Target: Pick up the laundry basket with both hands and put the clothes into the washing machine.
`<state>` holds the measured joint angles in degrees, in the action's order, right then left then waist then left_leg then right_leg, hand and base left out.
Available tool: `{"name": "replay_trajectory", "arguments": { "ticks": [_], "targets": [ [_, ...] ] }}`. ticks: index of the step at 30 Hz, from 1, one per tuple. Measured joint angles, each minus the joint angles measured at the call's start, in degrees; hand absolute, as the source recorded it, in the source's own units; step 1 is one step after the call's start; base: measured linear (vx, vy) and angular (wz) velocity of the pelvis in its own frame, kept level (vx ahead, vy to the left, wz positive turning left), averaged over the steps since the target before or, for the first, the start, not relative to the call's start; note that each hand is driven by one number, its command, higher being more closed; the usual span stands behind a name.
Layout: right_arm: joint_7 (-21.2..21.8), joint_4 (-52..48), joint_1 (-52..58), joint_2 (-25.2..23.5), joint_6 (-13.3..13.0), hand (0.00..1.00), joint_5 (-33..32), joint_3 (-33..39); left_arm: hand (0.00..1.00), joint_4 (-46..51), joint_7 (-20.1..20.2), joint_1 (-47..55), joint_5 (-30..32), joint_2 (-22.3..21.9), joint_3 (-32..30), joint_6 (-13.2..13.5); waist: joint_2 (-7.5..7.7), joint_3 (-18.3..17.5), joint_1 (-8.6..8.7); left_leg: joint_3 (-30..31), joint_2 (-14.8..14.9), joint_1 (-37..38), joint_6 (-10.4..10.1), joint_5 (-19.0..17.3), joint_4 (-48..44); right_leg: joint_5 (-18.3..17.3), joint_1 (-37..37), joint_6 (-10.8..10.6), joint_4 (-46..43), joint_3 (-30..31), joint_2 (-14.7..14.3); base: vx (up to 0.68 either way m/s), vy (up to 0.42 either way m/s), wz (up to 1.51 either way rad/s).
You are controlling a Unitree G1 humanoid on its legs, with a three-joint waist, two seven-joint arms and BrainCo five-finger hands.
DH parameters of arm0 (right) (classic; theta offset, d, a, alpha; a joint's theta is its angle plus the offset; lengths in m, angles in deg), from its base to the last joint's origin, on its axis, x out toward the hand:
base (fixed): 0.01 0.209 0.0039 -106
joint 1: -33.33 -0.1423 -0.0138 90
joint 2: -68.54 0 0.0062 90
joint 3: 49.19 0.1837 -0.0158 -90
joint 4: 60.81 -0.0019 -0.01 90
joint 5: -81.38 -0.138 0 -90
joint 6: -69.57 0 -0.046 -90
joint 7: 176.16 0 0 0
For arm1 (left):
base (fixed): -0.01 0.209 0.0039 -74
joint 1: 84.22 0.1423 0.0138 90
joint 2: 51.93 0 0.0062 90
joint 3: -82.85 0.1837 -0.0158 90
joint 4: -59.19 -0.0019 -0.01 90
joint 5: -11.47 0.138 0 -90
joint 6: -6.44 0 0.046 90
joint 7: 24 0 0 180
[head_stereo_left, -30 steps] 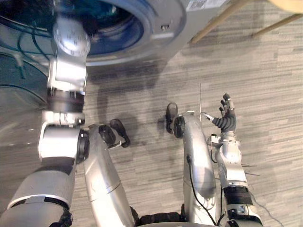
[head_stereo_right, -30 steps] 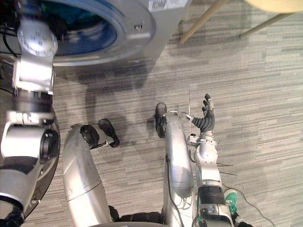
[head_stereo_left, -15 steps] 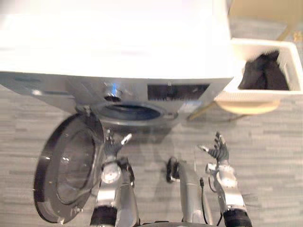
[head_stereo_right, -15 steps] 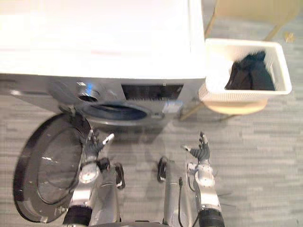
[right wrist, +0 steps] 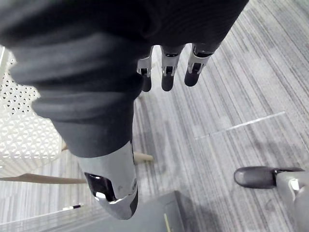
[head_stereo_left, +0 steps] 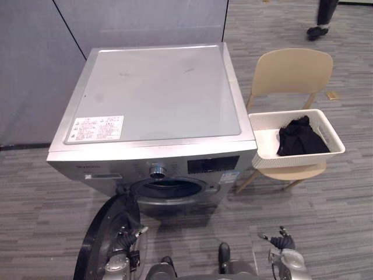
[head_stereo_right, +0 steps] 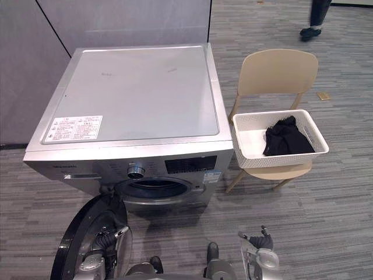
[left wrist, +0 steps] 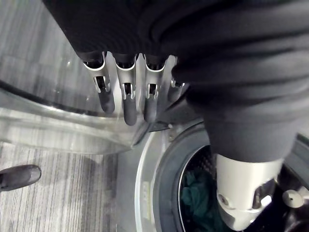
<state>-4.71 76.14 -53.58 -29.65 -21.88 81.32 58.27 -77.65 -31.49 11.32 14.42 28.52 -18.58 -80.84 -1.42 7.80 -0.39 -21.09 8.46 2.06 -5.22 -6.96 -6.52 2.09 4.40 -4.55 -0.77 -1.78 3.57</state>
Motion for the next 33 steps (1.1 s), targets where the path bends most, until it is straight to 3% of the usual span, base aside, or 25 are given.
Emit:
{"name": "replay_trajectory", "arguments": {
  "ticks": [4, 5, 6, 7, 8, 9, 10, 12, 13, 14, 15, 16, 17, 18, 19, 20, 23, 24, 26, 28, 29, 30, 31, 32, 33],
  "targets": [
    [-0.1, -0.3, -2.2, 0.1, -0.2, 0.0, -0.1, -0.4, 0.0, 0.0, -0.2, 0.1, 0.1, 0.4, 0.0, 0.0, 0.21, 0.1, 0.36, -6.9, 0.6, 0.4, 0.1, -0.5, -0.5, 3.5, 4.0, 0.5, 0.7, 4.7, -1.6, -0.09, -0.012, -1.11],
    [-0.1, -0.4, -3.7, -0.2, -0.1, 0.0, 0.0, -0.6, 0.0, 0.1, -0.2, 0.1, 0.1, 0.9, 0.1, 0.1, 0.75, 0.2, 0.7, -11.3, 1.3, 0.5, 0.3, -1.2, -0.8, 2.8, 5.6, 3.7, 2.0, -1.6, -1.6, -0.12, -0.044, -1.53],
    [-0.3, -0.5, -5.0, 0.1, -0.1, 0.0, 0.0, -0.5, 0.0, 0.3, -0.2, -0.3, 0.3, 0.5, 0.4, 0.0, -0.25, 0.5, 1.13, -15.2, 3.0, 0.6, 0.3, -1.7, -1.2, -2.2, 6.8, 7.7, 0.3, -14.9, 0.3, -0.12, -0.035, -1.74],
    [-0.3, -0.5, -5.1, 0.1, -0.1, 0.0, 0.1, -0.5, 0.0, 0.5, -0.2, -0.2, 0.5, 0.5, 0.9, 0.0, -0.47, 0.5, 1.07, -17.2, 3.9, 0.9, -0.2, -2.1, -1.6, -3.1, 6.8, 9.1, -0.6, -21.1, 1.2, -0.06, -0.035, -1.92],
    [-0.3, -0.4, -6.3, -0.1, -0.1, 0.0, 0.2, -0.6, 0.0, 0.6, -0.2, -0.1, 0.6, 0.5, 1.7, -0.1, -0.35, 0.7, 0.98, -22.1, 5.3, 2.3, -0.9, -2.8, -2.5, -4.2, 7.3, 10.8, -4.3, -32.4, 4.2, 0.01, -0.083, -1.99],
    [-0.6, -0.4, -7.1, 0.0, -0.1, 0.0, 0.5, -0.6, 0.0, 0.8, -0.1, -0.1, 0.7, 0.6, 2.4, -0.1, -0.12, 0.5, 0.81, -25.9, 5.5, 3.9, -1.8, -3.5, -3.2, -5.2, 7.7, 12.2, -8.4, -39.3, 6.8, 0.05, -0.105, -2.26],
    [-1.2, -0.4, -7.4, 0.2, -0.1, 0.0, 0.7, -0.6, 0.0, 0.9, -0.1, 0.0, 0.7, 0.8, 2.7, 0.0, 0.07, 0.5, 0.71, -29.0, 5.7, 5.6, -2.4, -4.2, -4.2, -5.2, 7.9, 12.2, -11.4, -42.4, 8.5, 0.12, -0.208, -2.23],
    [-1.5, -0.4, -7.6, 0.9, 0.0, 0.0, 0.7, -2.3, 0.0, 1.4, -0.1, 0.0, 1.2, 0.6, 4.1, 0.0, -0.06, 0.6, 0.96, -33.1, 8.4, 8.2, -3.5, -6.7, -11.0, -5.8, 10.3, 10.5, -17.4, -40.1, 8.8, 0.21, -0.28, -2.31],
    [-1.4, -0.1, -7.5, 1.7, 0.3, 0.0, 0.8, -4.4, 0.0, 2.2, -0.1, 0.1, 1.3, 0.6, 4.2, 0.1, -0.63, 1.1, 0.38, -32.9, 13.6, 7.6, -0.8, -8.5, -23.3, -6.9, 11.9, 9.2, -20.9, -35.9, 7.2, 0.2, -0.215, -1.85],
    [-1.4, -0.1, -7.5, 1.9, 0.3, 0.0, 0.8, -4.7, 0.0, 2.3, -0.1, 0.2, 1.3, 0.6, 4.2, 0.1, -1.07, 1.4, 0.21, -32.3, 15.1, 7.5, 0.9, -8.6, -26.4, -7.6, 11.8, 9.2, -21.4, -35.0, 6.4, 0.26, -0.244, -2.08],
    [-1.4, 0.2, -7.2, 2.5, 0.5, 0.0, 1.0, -5.5, 0.0, 2.4, -0.1, 0.3, 1.3, -0.2, 4.7, 0.3, -3.32, 2.3, -0.54, -26.8, 21.2, 4.9, 10.4, -6.1, -39.5, -8.9, 10.9, 9.4, -21.6, -31.8, 3.0, 0.21, -0.115, -1.85],
    [-1.6, 0.7, -7.3, 3.3, 0.8, 0.0, 1.3, -6.7, 0.0, 2.4, -0.1, 0.8, 1.3, -1.5, 5.6, 0.4, -4.64, 3.4, -0.57, -14.5, 22.6, -1.9, 9.9, -6.6, -50.0, -9.6, 9.4, 9.6, -20.7, -29.4, 0.2, 0.21, -0.115, -1.71],
    [-1.6, 0.8, -7.3, 3.3, 0.8, 0.0, 1.3, -6.8, 0.0, 2.4, -0.1, 0.8, 1.3, -1.7, 5.9, 0.4, -4.82, 3.7, -0.53, -12.1, 22.0, -3.4, 8.9, -7.2, -51.3, -9.6, 9.0, 9.6, -20.4, -29.1, -0.1, 0.18, -0.047, -1.24],
    [-1.8, 1.0, -7.2, 3.3, 0.9, 0.0, 1.4, -6.7, 0.0, 2.5, 0.0, 0.7, 1.3, -2.2, 7.0, 0.4, -5.26, 4.6, -0.52, -4.5, 18.5, -9.1, 5.9, -9.0, -53.5, -9.6, 7.2, 9.6, -19.1, -27.8, -0.8, 0.22, -0.02, -0.78],
    [-1.9, 1.0, -6.5, 3.1, 1.3, 0.0, 1.8, -6.8, 0.0, 2.5, -0.1, 1.3, 1.2, -2.5, 7.2, 0.4, -4.06, 5.7, -0.98, 1.5, 12.6, -13.9, 4.3, -9.9, -49.5, -9.6, 4.6, 9.6, -17.1, -26.4, -0.9, 0.28, -0.024, -0.78],
    [-1.8, 0.7, -6.0, 2.8, 1.4, 0.0, 1.9, -6.8, 0.0, 2.6, -0.1, 1.6, 1.2, -2.4, 7.6, 0.4, -3.83, 5.8, -1.34, 2.9, 10.5, -14.9, 4.2, -9.9, -46.4, -9.6, 3.5, 9.5, -16.1, -26.3, -0.9, 0.29, -0.009, -0.63],
    [-1.8, -1.3, -3.2, 2.2, 1.5, 0.0, 1.9, -6.2, 0.0, 3.5, -0.1, 3.1, 1.2, -2.5, 8.8, 0.3, -3.87, 5.9, -3.44, 5.5, 2.8, -18.2, 1.8, -8.0, -26.0, -9.0, 0.4, 8.1, -12.5, -26.4, -0.9, 0.27, 0.02, -0.36],
    [-2.1, -1.2, -2.6, 2.1, 1.8, 0.0, 1.9, -5.5, 0.0, 3.6, -0.1, 2.9, 1.3, -2.7, 8.7, 0.3, -3.63, 6.0, -3.78, 6.8, -0.5, -18.2, 1.3, -3.7, -17.0, -8.9, -0.5, 7.1, -10.9, -26.4, -0.8, 0.23, 0.039, -0.08],
    [-2.7, -1.3, -2.6, 1.5, 1.8, 0.0, 1.9, -5.4, 0.0, 3.7, -0.2, 3.2, 1.3, -2.7, 8.5, 0.3, -3.0, 5.3, -4.65, 6.9, -3.3, -15.8, 4.0, 1.5, -10.1, -7.7, -2.9, 4.9, -6.8, -26.5, -0.6, 0.34, 0.065, 0.04],
    [-3.0, -1.3, -3.0, 1.7, 1.8, 0.0, 1.9, -4.8, 0.0, 3.7, -0.1, 2.3, 1.7, -3.4, 8.6, 0.3, -2.58, 4.5, -4.64, 7.0, -5.4, -15.7, 6.2, 2.5, -7.4, -7.8, -3.3, 3.2, -5.3, -27.7, 0.4, 0.37, 0.096, 0.43],
    [-3.2, -1.2, -3.2, 1.8, 1.8, 0.0, 1.9, -4.2, 0.0, 3.6, 0.0, 2.0, 1.6, -4.2, 8.5, 0.4, -1.9, 4.7, -4.77, 7.0, -6.3, -15.6, 8.1, 1.3, -8.3, -9.9, -3.4, 0.7, -8.1, -28.9, 2.1, 0.38, 0.154, 0.65],
    [-3.6, -1.1, -2.6, 1.7, 1.8, 0.0, 2.3, -3.2, 0.0, 3.4, 0.0, 1.8, 1.7, -4.5, 8.8, 0.4, -1.77, 4.7, -4.59, 7.1, -7.8, -13.6, 9.4, 0.0, -8.4, -13.0, -3.0, -2.6, -16.4, -29.7, 5.8, 0.49, 0.198, 0.77],
    [-3.7, -1.1, -2.2, 1.6, 1.8, 0.0, 2.5, -2.4, 0.0, 2.8, 0.0, 1.7, 1.7, -4.6, 9.0, 0.4, -1.51, 4.8, -4.25, 8.0, -8.7, -11.9, 9.7, -0.7, -8.3, -14.3, -2.6, -3.6, -22.7, -29.4, 8.4, 0.52, 0.197, 1.08],
    [-3.7, -1.0, -1.4, 1.6, 1.9, 0.0, 2.7, -1.5, 0.0, 2.1, -0.1, 2.0, 1.7, -4.4, 9.6, 0.3, -0.9, 4.6, -3.25, 10.9, -11.3, -8.2, 10.4, -2.1, -7.9, -14.2, -0.9, -3.6, -36.8, -28.6, 13.7, 0.47, 0.145, 1.27],
    [-3.7, -0.9, -0.8, 1.7, 1.9, 0.0, 2.9, -1.5, 0.0, 2.1, -0.1, 2.3, 1.7, -3.8, 9.9, 0.3, -0.02, 4.2, -2.7, 13.9, -13.2, -4.5, 11.2, -3.2, -7.8, -9.2, 2.0, -2.2, -49.3, -25.7, 18.0, 0.62, 0.068, 1.63]
  ]
}}
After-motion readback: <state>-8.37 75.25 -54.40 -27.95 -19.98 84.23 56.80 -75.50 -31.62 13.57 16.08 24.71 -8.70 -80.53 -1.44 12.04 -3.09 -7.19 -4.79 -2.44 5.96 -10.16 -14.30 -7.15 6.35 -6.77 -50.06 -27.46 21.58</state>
